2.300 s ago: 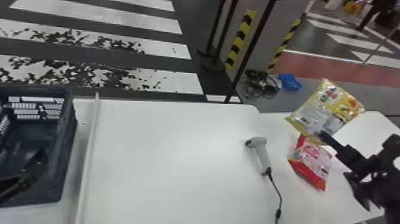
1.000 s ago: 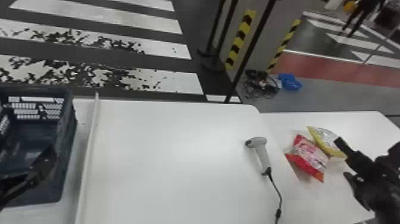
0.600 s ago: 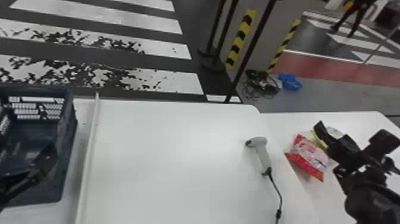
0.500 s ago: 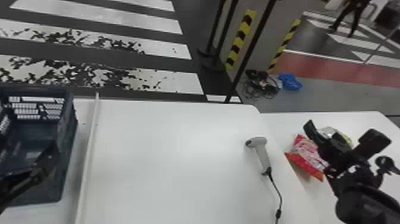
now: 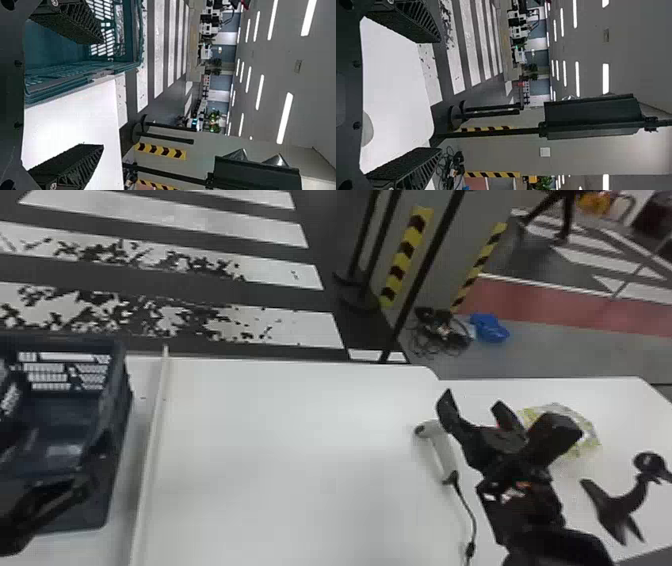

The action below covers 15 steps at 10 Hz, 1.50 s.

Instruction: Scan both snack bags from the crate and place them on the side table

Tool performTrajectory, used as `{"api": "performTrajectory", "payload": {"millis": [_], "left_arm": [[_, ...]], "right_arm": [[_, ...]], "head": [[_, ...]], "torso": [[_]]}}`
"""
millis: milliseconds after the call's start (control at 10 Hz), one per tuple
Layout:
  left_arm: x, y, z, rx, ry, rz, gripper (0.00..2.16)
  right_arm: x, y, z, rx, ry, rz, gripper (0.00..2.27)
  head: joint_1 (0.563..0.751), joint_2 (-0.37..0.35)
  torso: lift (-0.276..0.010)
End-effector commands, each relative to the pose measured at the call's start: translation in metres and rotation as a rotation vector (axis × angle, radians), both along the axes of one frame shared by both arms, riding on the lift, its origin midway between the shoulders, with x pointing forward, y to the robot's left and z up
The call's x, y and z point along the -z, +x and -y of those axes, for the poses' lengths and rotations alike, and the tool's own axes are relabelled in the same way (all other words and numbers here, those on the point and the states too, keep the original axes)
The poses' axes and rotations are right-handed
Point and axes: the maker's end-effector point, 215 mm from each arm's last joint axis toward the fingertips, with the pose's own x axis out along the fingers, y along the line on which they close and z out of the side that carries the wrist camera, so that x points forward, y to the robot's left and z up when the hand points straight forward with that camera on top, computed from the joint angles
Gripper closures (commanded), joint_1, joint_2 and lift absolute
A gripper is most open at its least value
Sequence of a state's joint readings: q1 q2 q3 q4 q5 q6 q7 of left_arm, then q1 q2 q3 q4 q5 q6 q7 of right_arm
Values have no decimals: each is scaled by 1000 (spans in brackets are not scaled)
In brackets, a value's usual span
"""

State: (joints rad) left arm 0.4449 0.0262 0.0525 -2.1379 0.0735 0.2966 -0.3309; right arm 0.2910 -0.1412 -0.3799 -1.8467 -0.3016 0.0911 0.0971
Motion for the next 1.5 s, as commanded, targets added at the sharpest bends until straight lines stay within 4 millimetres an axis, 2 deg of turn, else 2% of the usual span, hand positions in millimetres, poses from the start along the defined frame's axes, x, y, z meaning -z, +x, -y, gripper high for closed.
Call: {"api": "performTrajectory", "payload": {"millis": [0,200,600,800,1000,1400], "left_arm": [[-2,-1,8,5,-2,3,60],[-1,-1,12,-10,-18,-1,63],[7,-5,16,0,7,1,66],[5,-9,36,19,32,38,66],[1,-14,44,17,36,67,66],[4,-26,31,-26,43,74,66]], "right_arm": [[-8,-2,-37,-28,-44,28,16],[-5,-10,-79,-62,-83,48,16],[24,-26,-130,-125,-63,7,16],[37,-35,-155,-156,-59,-24,16],[45,-43,-166,-166,-41,-43,16],[58,-50,-179,-188,-45,-91,16]], "head": [[695,-311],[695,-278],[695,-207],[695,-186],[695,-179],[695,-162]], "torso": [[-95],[-95],[-95],[-95],[-95],[-95]]}}
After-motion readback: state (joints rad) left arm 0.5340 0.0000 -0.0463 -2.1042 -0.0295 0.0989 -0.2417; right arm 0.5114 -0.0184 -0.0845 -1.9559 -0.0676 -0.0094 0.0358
